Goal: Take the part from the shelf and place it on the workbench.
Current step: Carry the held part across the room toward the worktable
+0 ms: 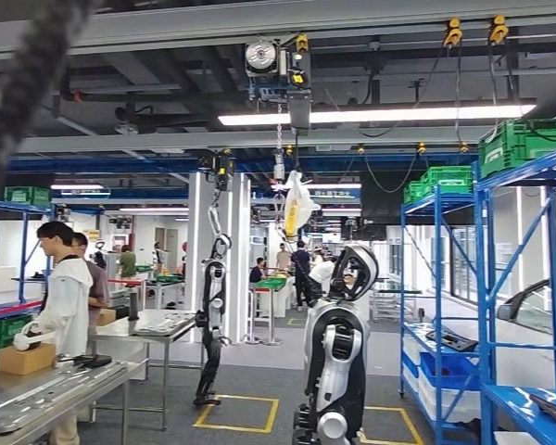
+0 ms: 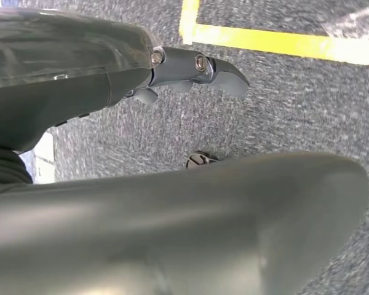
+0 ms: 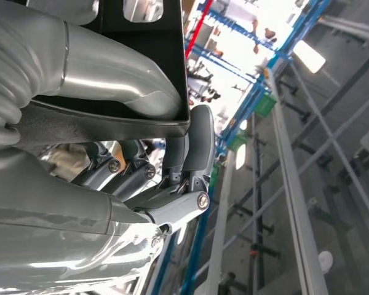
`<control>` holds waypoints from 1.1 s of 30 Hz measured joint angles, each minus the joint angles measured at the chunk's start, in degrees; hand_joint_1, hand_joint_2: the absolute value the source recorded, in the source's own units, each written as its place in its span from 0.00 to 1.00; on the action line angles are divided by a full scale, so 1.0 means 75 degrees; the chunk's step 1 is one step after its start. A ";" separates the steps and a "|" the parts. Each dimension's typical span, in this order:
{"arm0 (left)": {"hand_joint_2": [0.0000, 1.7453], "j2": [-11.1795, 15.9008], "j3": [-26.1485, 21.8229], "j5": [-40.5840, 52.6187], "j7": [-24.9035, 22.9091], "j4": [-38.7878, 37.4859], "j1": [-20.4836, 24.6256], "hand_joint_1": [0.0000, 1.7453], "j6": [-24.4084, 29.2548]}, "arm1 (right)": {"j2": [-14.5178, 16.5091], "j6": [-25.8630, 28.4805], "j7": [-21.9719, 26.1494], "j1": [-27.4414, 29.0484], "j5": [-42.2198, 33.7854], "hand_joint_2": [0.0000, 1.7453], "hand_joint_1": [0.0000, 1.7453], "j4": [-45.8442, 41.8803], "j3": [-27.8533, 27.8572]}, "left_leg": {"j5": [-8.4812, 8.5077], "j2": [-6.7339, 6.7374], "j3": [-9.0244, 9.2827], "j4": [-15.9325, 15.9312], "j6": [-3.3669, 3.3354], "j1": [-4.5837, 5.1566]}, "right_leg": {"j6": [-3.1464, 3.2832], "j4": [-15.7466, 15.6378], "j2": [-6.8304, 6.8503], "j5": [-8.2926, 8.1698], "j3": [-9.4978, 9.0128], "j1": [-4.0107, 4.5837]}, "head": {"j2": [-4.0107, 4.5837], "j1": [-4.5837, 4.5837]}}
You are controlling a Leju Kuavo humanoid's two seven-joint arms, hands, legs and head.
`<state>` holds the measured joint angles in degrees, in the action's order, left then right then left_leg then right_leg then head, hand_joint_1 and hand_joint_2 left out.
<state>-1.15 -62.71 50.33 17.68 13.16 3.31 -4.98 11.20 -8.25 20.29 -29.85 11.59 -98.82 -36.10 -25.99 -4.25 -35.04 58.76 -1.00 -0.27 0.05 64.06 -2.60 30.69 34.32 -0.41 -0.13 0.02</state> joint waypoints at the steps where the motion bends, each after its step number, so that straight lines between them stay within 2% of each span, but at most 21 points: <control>1: 0.00 -0.0008 -0.0015 -0.0009 0.0010 0.0002 0.0007 0.00 -0.0003 | 0.0001 0.0013 -0.0018 0.0000 -0.0001 1.00 1.00 0.0017 0.0020 | 0.0011 -0.0087 -0.0023 0.0009 0.0018 -0.0008 | 0.0033 -0.0410 -0.0183 -0.0173 -0.0161 0.0000 | 0.0000 -0.0001; 3: 0.00 -0.0021 -0.0046 -0.0029 0.0028 0.0007 0.0008 0.00 -0.0008 | 0.0007 0.0043 -0.0052 0.0003 0.0004 1.00 1.00 0.0064 0.0061 | 0.0052 -0.0250 -0.0094 0.0011 0.0087 -0.0053 | 0.0058 -0.0726 -0.0371 -0.0251 -0.0263 0.0019 | 0.0000 -0.0005; 4: 0.00 -0.0017 -0.0062 -0.0041 0.0034 0.0009 -0.0005 0.00 -0.0007 | 0.0013 0.0055 -0.0068 0.0002 0.0012 1.00 1.00 0.0086 0.0075 | 0.0075 -0.0335 -0.0120 0.0000 0.0131 -0.0079 | 0.0055 -0.0766 -0.0300 -0.0259 -0.0277 0.0023 | 0.0000 -0.0005; 5: 0.00 -0.0019 -0.0078 -0.0049 0.0039 0.0010 -0.0025 0.00 -0.0009 | 0.0025 0.0067 -0.0080 0.0001 0.0024 1.00 1.00 0.0106 0.0082 | 0.0068 -0.0314 -0.0139 0.0007 0.0169 -0.0078 | 0.0077 -0.0794 -0.0209 -0.0276 -0.0290 0.0015 | 0.0000 -0.0005; 7: 0.00 -0.0024 -0.0109 -0.0058 0.0042 0.0013 -0.0038 0.00 -0.0012 | 0.0058 0.0098 -0.0109 -0.0010 0.0051 1.00 1.00 0.0142 0.0086 | -0.0155 -0.0017 -0.0293 0.0318 0.0241 -0.0059 | 0.0131 -0.0855 0.0004 -0.0310 -0.0323 -0.0028 | 0.0000 -0.0005; 9: 0.00 -0.0027 -0.0136 -0.0060 0.0059 0.0014 -0.0007 0.00 -0.0029 | 0.0078 0.0130 -0.0138 -0.0015 0.0077 1.00 1.00 0.0191 0.0097 | -0.0601 0.0340 -0.0685 0.1153 0.0318 -0.0085 | 0.0158 -0.0867 0.0238 -0.0314 -0.0332 -0.0039 | 0.0000 -0.0007; 11: 0.00 -0.0027 -0.0154 -0.0059 0.0080 0.0014 0.0007 0.00 -0.0052 | 0.0077 0.0208 -0.0168 -0.0007 0.0197 1.00 1.00 0.0254 0.0106 | -0.0837 0.0446 -0.1034 0.1899 0.0392 -0.0141 | 0.0148 -0.0864 0.0462 -0.0302 -0.0330 -0.0047 | 0.0000 -0.0007; 12: 0.00 -0.0027 -0.0158 -0.0056 0.0089 0.0014 -0.0005 0.00 -0.0063 | 0.0077 0.0292 -0.0188 -0.0004 0.0314 1.00 1.00 0.0286 0.0109 | -0.0768 0.0483 -0.1043 0.1931 0.0424 -0.0167 | 0.0133 -0.0863 0.0562 -0.0291 -0.0333 -0.0056 | 0.0000 -0.0007; 13: 0.00 -0.0027 -0.0160 -0.0044 0.0098 0.0014 -0.0018 0.00 -0.0070 | 0.0077 0.0391 -0.0208 -0.0004 0.0442 1.00 1.00 0.0313 0.0116 | -0.0582 0.0531 -0.0908 0.1681 0.0449 -0.0190 | 0.0109 -0.0862 0.0653 -0.0276 -0.0344 -0.0069 | 0.0000 -0.0006; 15: 0.00 -0.0029 -0.0163 0.0012 0.0124 0.0014 -0.0023 0.00 -0.0098 | 0.0077 0.0539 -0.0229 -0.0026 0.0622 1.00 1.00 0.0370 0.0160 | -0.0135 0.0787 -0.0386 0.0701 0.0485 -0.0191 | 0.0033 -0.0855 0.0812 -0.0230 -0.0384 -0.0075 | 0.0000 -0.0007; 17: 0.00 -0.0033 -0.0163 0.0081 0.0147 0.0014 0.0014 0.00 -0.0130 | 0.0068 0.0581 -0.0205 -0.0094 0.0676 1.00 1.00 0.0458 0.0267 | 0.0040 0.1005 -0.0079 0.0075 0.0403 -0.0146 | -0.0064 -0.0842 0.0948 -0.0183 -0.0417 -0.0037 | 0.0000 -0.0007; 18: 0.00 -0.0036 -0.0163 0.0110 0.0155 0.0014 0.0029 0.00 -0.0145 | 0.0061 0.0588 -0.0175 -0.0133 0.0689 1.00 1.00 0.0523 0.0339 | 0.0019 0.1014 -0.0066 0.0011 0.0336 -0.0112 | -0.0111 -0.0849 0.1015 -0.0173 -0.0434 -0.0018 | 0.0000 -0.0007; 20: 0.00 -0.0035 -0.0163 0.0159 0.0160 0.0014 0.0015 0.00 -0.0166 | 0.0051 0.0584 -0.0095 -0.0190 0.0707 1.00 1.00 0.0661 0.0481 | 0.0036 0.0869 -0.0092 -0.0002 0.0197 -0.0100 | -0.0204 -0.0875 0.1129 -0.0147 -0.0479 -0.0029 | 0.0000 -0.0005; 22: 0.00 -0.0033 -0.0163 0.0187 0.0158 0.0014 -0.0011 0.00 -0.0176 | 0.0051 0.0566 -0.0042 -0.0215 0.0721 1.00 1.00 0.0753 0.0584 | 0.0058 0.0741 -0.0095 -0.0019 0.0096 -0.0110 | -0.0260 -0.0644 0.0931 0.0068 -0.0413 -0.0063 | 0.0000 -0.0005; 24: 0.00 -0.0033 -0.0163 0.0194 0.0157 0.0014 -0.0001 0.00 -0.0183 | 0.0036 0.0549 -0.0013 -0.0220 0.0726 1.00 1.00 0.0814 0.0670 | 0.0070 0.0602 -0.0104 -0.0024 0.0024 -0.0102 | -0.0251 0.0235 0.0559 0.0553 -0.0026 -0.0069 | 0.0000 -0.0005; 26: 0.00 -0.0033 -0.0163 0.0203 0.0163 0.0014 0.0017 0.00 -0.0199 | 0.0013 0.0515 0.0002 -0.0184 0.0723 1.00 1.00 0.0867 0.0734 | 0.0073 0.0422 -0.0108 -0.0021 -0.0018 -0.0060 | -0.0212 0.1215 0.0405 0.0895 0.0462 -0.0047 | 0.0000 -0.0005; 27: 0.00 -0.0033 -0.0163 0.0211 0.0170 0.0014 0.0016 0.00 -0.0209 | 0.0007 0.0492 0.0005 -0.0161 0.0720 1.00 1.00 0.0884 0.0750 | 0.0074 0.0326 -0.0105 -0.0019 -0.0028 -0.0034 | -0.0186 0.1380 0.0381 0.0862 0.0570 -0.0031 | 0.0000 -0.0005; 28: 0.00 -0.0033 -0.0163 0.0222 0.0181 0.0014 0.0014 0.00 -0.0221 | 0.0005 0.0466 0.0007 -0.0145 0.0714 1.00 1.00 0.0893 0.0758 | 0.0075 0.0227 -0.0097 -0.0016 -0.0032 -0.0010 | -0.0148 0.1232 0.0353 0.0678 0.0538 -0.0011 | 0.0000 -0.0005; 29: 0.00 -0.0033 -0.0163 0.0232 0.0197 0.0014 0.0013 0.00 -0.0231 | 0.0007 0.0445 0.0009 -0.0142 0.0707 1.00 1.00 0.0898 0.0765 | 0.0075 0.0128 -0.0084 -0.0014 -0.0033 0.0010 | -0.0095 0.0823 0.0291 0.0390 0.0384 0.0014 | 0.0000 -0.0005; 31: 0.00 -0.0057 -0.0165 0.0247 0.0231 0.0015 0.0021 0.00 -0.0246 | 0.0010 0.0416 0.0015 -0.0154 0.0686 1.00 1.00 0.0899 0.0778 | 0.0081 -0.0059 -0.0089 -0.0006 -0.0027 0.0024 | 0.0045 -0.0188 -0.0085 -0.0164 0.0003 0.0046 | 0.0000 -0.0008; 33: 0.00 -0.0082 -0.0166 0.0262 0.0251 0.0016 0.0032 0.00 -0.0261 | 0.0014 0.0394 0.0023 -0.0157 0.0669 1.00 1.00 0.0903 0.0806 | 0.0110 -0.0222 -0.0155 0.0002 0.0014 -0.0014 | 0.0104 -0.0703 -0.0369 -0.0348 -0.0177 0.0069 | -0.0001 -0.0016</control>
<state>-1.77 -63.95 52.29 19.56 13.28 3.56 -6.94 11.31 -5.30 20.46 -31.02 16.61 -92.05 -30.05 -25.17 -5.92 -36.20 58.77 -0.89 -0.37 0.83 58.79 -5.37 28.08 33.00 0.11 -0.14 -0.10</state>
